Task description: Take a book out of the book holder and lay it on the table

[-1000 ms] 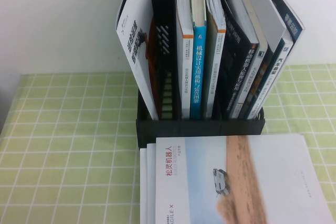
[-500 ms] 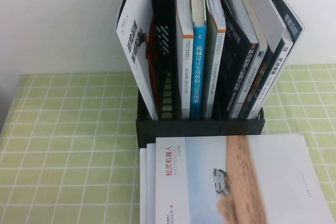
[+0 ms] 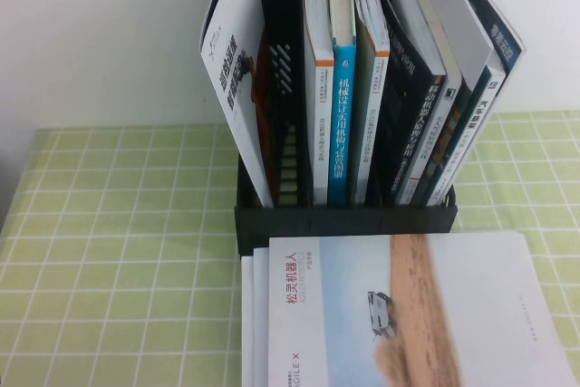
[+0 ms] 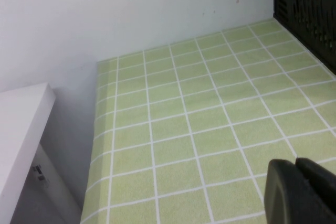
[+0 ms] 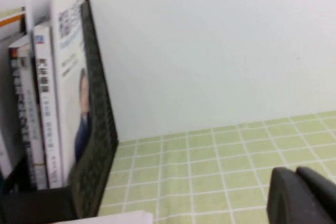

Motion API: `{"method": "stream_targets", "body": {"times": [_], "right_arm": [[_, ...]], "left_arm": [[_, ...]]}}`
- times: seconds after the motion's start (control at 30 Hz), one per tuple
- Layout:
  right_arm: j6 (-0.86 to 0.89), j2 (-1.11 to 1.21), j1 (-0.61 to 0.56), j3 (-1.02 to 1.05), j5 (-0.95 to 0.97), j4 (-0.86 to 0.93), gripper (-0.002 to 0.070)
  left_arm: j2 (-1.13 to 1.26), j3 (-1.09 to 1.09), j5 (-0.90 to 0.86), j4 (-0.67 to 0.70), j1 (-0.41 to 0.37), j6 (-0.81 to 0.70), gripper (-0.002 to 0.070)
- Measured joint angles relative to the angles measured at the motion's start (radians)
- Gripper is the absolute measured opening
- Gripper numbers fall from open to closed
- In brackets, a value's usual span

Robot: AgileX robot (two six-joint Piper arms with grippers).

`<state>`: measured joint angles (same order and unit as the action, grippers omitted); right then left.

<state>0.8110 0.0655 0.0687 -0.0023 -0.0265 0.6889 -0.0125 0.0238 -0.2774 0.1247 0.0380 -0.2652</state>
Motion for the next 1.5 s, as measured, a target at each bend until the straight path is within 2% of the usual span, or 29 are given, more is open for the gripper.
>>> {"method": "stream_targets", "body": {"times": [0.17, 0.37, 0.43, 0.57, 0.63, 0.73, 1.03, 1.5], "right_arm": [[0.023, -0.006, -0.138, 0.031, 0.066, 0.013, -0.0002], [0.005, -0.006, -0.151, 0.031, 0.077, 0.033, -0.0002], [-0.114, -0.006, -0.151, 0.031, 0.077, -0.066, -0.0002], [-0.570, -0.016, -0.151, 0.031, 0.045, -0.497, -0.0002], [-0.716, -0.032, -0.151, 0.031, 0.026, -0.596, -0.0002], [-0.802, -0.043, -0.151, 0.031, -0.009, -0.652, -0.0002], [-0.835, -0.045, -0.151, 0.031, -0.306, -0.678, -0.0002], [-0.835, -0.045, -0.151, 0.031, -0.325, -0.689, -0.0002]], "left_arm": [[0.000, 0.000, 0.000, 0.002, -0.002, 0.000, -0.0003], [0.000, 0.000, 0.000, 0.002, -0.002, 0.000, -0.0003], [0.000, 0.000, 0.000, 0.002, -0.002, 0.000, -0.0003], [0.000, 0.000, 0.000, 0.002, -0.002, 0.000, -0.0003], [0.000, 0.000, 0.000, 0.002, -0.002, 0.000, -0.0003], [0.000, 0.000, 0.000, 0.002, -0.002, 0.000, -0.0003], [0.000, 0.000, 0.000, 0.002, -0.002, 0.000, -0.0003], [0.000, 0.000, 0.000, 0.002, -0.002, 0.000, -0.0003]]}}
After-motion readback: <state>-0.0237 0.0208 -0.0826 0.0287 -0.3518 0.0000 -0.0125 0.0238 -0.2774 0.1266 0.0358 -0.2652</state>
